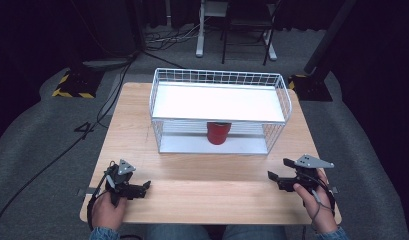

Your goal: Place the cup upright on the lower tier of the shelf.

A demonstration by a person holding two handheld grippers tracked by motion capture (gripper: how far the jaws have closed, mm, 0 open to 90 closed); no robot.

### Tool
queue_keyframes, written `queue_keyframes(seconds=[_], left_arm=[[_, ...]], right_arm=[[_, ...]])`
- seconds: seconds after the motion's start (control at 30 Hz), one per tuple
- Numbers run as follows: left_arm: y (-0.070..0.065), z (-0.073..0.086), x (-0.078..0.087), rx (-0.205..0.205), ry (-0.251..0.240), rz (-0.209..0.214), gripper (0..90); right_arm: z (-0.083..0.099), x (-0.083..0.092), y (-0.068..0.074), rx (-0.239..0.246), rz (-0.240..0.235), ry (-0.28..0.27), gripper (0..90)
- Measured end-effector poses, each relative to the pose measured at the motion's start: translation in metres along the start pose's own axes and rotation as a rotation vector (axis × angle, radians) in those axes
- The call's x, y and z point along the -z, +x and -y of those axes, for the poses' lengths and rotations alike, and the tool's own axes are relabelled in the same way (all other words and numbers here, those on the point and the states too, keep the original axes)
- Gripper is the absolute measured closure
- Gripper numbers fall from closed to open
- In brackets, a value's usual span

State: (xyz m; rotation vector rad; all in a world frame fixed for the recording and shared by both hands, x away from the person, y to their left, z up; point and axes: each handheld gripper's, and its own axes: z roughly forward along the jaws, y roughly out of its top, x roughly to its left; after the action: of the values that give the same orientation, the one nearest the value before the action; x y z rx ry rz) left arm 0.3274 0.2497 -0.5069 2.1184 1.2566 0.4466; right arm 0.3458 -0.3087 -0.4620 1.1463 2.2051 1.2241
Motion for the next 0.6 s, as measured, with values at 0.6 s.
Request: queue_keyframes(seconds=[0.6], left_arm=[[0.000, 0.000, 0.000, 0.002, -0.002, -0.003, 0.0]], right_arm=[[0.037, 0.005, -0.021, -0.040, 0.059, 0.087, 15.8]])
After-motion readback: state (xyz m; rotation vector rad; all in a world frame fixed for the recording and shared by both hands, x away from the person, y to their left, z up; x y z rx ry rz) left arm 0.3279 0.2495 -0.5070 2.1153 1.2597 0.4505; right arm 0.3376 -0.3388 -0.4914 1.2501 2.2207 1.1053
